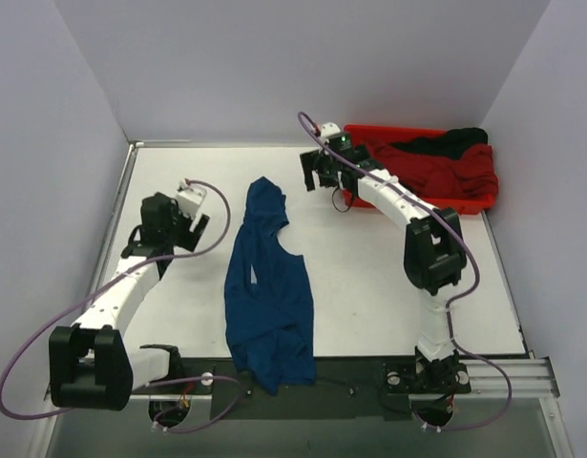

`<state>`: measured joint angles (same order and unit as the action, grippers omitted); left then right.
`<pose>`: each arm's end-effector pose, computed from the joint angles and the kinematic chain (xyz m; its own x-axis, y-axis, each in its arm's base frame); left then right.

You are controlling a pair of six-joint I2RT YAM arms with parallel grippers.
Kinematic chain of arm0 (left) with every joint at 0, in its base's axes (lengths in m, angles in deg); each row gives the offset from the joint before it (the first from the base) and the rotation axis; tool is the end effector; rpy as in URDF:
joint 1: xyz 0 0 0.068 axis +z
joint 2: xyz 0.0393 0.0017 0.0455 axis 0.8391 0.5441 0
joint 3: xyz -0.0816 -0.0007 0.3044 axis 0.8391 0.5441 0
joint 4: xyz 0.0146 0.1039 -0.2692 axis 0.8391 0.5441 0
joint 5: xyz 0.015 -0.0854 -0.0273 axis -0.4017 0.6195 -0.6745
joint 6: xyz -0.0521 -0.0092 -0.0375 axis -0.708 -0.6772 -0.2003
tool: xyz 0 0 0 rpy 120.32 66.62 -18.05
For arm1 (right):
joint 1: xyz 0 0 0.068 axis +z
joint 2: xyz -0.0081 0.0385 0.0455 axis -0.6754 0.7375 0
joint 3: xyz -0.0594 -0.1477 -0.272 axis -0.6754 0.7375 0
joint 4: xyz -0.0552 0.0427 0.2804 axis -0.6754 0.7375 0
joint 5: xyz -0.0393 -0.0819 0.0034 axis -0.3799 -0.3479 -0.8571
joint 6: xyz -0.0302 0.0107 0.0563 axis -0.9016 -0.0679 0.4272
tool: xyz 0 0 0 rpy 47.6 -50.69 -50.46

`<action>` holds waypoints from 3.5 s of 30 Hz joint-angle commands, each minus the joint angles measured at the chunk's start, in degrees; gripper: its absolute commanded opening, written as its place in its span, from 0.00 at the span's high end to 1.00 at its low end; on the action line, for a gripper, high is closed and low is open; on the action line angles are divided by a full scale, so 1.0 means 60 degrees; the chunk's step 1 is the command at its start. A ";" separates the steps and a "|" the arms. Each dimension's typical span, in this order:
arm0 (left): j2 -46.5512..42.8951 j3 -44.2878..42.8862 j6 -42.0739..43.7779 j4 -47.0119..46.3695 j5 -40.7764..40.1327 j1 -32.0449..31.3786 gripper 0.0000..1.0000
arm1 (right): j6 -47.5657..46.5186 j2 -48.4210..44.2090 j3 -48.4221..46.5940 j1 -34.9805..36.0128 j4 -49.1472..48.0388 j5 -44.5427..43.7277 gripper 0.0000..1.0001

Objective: Fold and stack the t-shirts
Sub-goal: Move the tshirt to the center of the board, then flatten out the tshirt

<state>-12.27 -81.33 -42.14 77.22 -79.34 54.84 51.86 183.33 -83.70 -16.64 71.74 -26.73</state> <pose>0.2925 -0.0068 0.2750 -0.4857 0.4371 -0.7570 0.1834 0.8977 0.4007 0.5123 0.2553 0.2942 -0.3623 -0.1345 -0.9223 -0.5244 0.8475 0.0824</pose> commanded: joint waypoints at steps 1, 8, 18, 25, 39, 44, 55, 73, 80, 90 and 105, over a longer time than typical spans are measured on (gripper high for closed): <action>-0.0895 0.0486 0.0741 0.1796 0.1340 -0.1300 0.04 | 0.0259 -0.3429 0.2804 0.0745 0.1007 -0.1719 0.20; -0.1511 0.0867 0.1005 0.3617 0.2750 -0.3893 0.08 | 0.1532 -0.4668 0.6462 0.2356 0.1578 -0.0522 0.25; -0.2331 0.1817 0.1429 0.3224 0.4289 -0.5287 0.04 | 0.2911 -0.3379 0.8059 0.3397 0.0628 0.0022 0.42; -0.1223 0.2390 0.1883 0.1510 0.2930 -0.6706 0.03 | 0.3175 -0.4225 0.8982 0.3193 0.0159 0.0094 1.00; -0.1432 0.1644 0.1884 0.1142 0.2145 -0.5500 1.00 | 0.2692 -0.7844 1.0724 0.0163 0.0614 0.0429 1.00; -0.1849 0.0999 0.1738 0.1232 0.2238 -0.4484 1.00 | 0.2780 -0.8373 1.0903 -0.0719 0.0495 0.1107 1.00; 0.1137 -0.1168 -0.0680 -0.0324 0.6076 0.1156 0.90 | 0.2414 -0.6619 0.8340 -0.0793 0.0496 0.0754 1.00; -0.1390 0.0671 0.2378 0.2944 0.3647 -0.2469 0.15 | 0.1651 -0.6453 0.7661 0.1623 0.2370 -0.1697 0.12; -0.0839 0.2140 0.3099 0.1586 0.1683 -0.4027 0.09 | 0.3379 -0.6075 0.8851 0.2693 0.1991 -0.1178 0.15; 0.1256 0.2653 0.3203 -0.0789 -0.0118 -0.4087 0.13 | 0.4025 -0.4184 0.9012 0.3822 0.1184 -0.1384 0.50; -0.2448 -0.2304 0.1328 0.5440 0.2413 0.0082 1.00 | 0.2694 -0.9960 0.7596 0.2299 0.3569 -0.2625 1.00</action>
<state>-18.24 -79.03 -29.68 93.76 -74.97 45.03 72.45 140.46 -30.15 -0.31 83.56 -34.64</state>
